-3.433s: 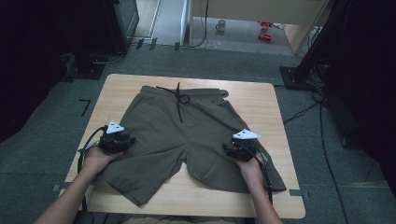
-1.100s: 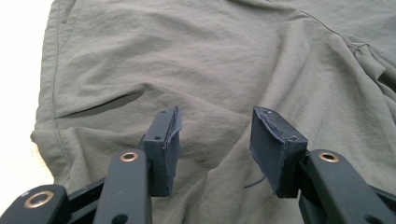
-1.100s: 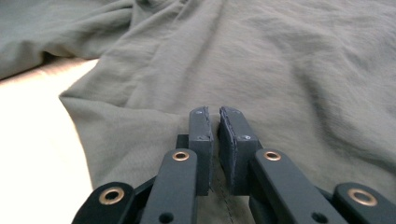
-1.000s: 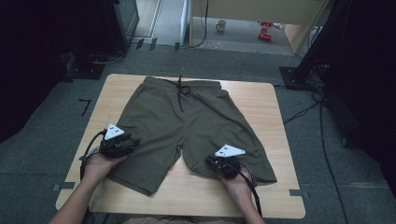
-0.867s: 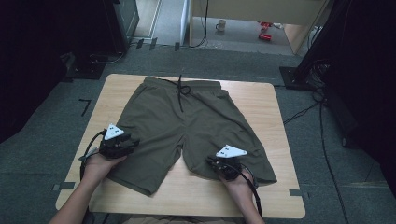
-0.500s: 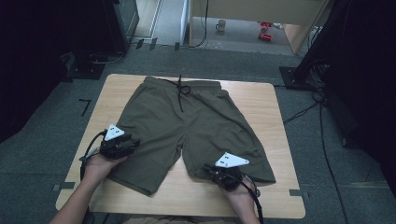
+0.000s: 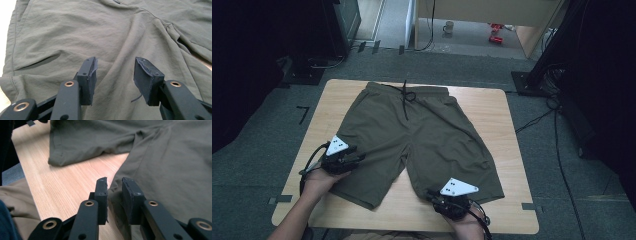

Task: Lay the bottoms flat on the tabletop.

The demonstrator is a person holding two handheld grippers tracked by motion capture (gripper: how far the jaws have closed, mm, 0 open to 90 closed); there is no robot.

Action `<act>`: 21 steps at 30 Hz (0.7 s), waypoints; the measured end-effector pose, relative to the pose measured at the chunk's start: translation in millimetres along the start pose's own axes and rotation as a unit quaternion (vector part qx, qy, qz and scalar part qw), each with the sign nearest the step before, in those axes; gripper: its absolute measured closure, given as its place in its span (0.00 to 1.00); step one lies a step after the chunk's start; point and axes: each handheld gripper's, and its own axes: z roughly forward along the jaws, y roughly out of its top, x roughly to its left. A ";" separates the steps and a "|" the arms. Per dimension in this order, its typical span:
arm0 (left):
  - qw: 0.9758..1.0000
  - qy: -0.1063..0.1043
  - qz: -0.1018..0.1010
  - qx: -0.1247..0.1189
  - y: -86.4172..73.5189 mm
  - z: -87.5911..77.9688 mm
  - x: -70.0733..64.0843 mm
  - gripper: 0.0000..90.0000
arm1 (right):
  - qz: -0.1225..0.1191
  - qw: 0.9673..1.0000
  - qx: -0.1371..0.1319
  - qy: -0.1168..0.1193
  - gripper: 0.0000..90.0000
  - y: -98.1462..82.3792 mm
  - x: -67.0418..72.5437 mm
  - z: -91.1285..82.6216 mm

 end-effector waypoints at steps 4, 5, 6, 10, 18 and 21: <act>1.000 -0.008 0.003 0.001 -1.2 -0.1 -1.1 0.63 | -0.010 1.000 -0.017 -0.017 0.87 8.7 -4.8 -9.5; 1.000 -0.008 0.005 0.001 -1.3 -0.5 -1.8 0.63 | -0.002 1.000 -0.021 -0.020 0.88 10.3 -9.1 -11.8; 1.000 -0.011 0.007 -0.001 -1.2 -1.1 -2.9 0.65 | 0.003 0.999 -0.025 -0.020 0.89 11.2 -11.3 -13.0; 0.999 -0.035 0.012 -0.007 -1.5 -3.6 -7.8 0.69 | -0.001 0.999 -0.023 -0.041 0.90 11.3 -21.1 -11.8; 0.996 -0.066 0.049 0.035 -15.4 5.1 -23.3 0.70 | 0.003 0.999 0.027 -0.046 0.86 -2.0 -43.1 23.7; 0.994 -0.070 0.064 0.061 -22.5 10.2 -25.1 0.70 | 0.007 0.998 0.049 -0.046 0.85 -7.7 -46.6 35.7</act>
